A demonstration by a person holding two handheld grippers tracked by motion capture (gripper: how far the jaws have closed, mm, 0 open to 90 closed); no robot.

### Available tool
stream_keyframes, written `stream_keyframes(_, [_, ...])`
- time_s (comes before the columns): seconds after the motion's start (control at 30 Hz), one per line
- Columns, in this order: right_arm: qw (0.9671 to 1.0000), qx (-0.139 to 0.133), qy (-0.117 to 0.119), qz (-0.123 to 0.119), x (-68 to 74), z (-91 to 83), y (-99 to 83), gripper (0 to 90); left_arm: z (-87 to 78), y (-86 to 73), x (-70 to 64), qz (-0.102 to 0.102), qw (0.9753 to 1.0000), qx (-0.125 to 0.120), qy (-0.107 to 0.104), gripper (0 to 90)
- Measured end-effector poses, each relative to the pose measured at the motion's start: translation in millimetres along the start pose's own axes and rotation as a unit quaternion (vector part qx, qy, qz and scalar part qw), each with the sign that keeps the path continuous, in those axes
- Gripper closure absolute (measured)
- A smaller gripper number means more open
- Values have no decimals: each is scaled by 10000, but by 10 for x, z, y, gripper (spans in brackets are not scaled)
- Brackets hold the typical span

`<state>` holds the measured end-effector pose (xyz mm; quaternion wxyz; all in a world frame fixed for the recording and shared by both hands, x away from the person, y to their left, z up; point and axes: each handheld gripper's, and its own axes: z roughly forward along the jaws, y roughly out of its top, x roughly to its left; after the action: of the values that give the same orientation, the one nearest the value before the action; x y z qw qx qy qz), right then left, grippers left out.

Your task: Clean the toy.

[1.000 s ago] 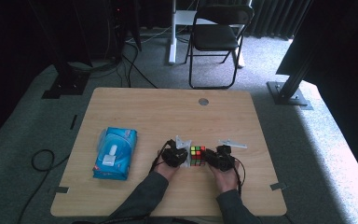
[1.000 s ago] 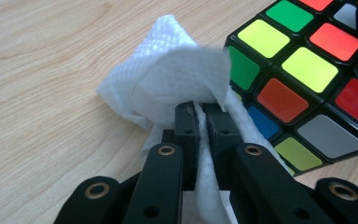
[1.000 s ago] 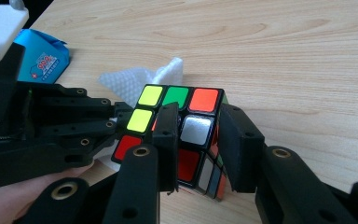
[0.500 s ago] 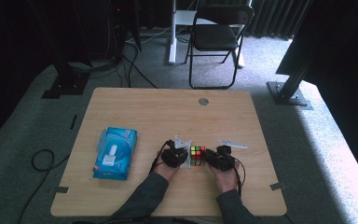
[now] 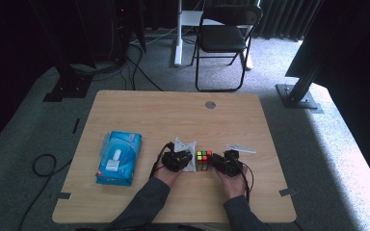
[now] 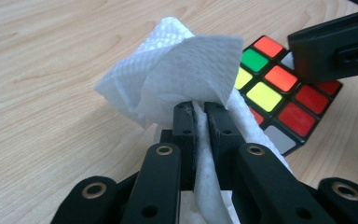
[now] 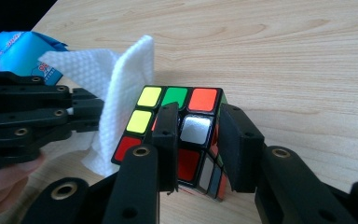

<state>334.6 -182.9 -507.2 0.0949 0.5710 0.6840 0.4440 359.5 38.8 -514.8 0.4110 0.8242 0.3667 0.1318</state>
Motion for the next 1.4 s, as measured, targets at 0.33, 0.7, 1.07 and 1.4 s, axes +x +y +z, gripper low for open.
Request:
stream_keyframes(0.33, [10000, 0, 2, 0, -1, 0, 0, 693, -25, 17, -72, 104, 9998, -68, -130, 854])
stream_keyframes(0.7, [10000, 1, 4, 1, -2, 1, 1, 693, 8, 2, -110, 122, 9998, -51, -136, 862])
stream_keyframes(1.07, [10000, 8, 3, 3, -2, 1, 3, 693, 136, -96, -120, 111, 9998, 185, -10, 863])
stream_keyframes(1.4, [10000, 5, 2, 6, 1, 1, 2, 693, 235, -180, -108, 78, 9994, 344, 1, 863])
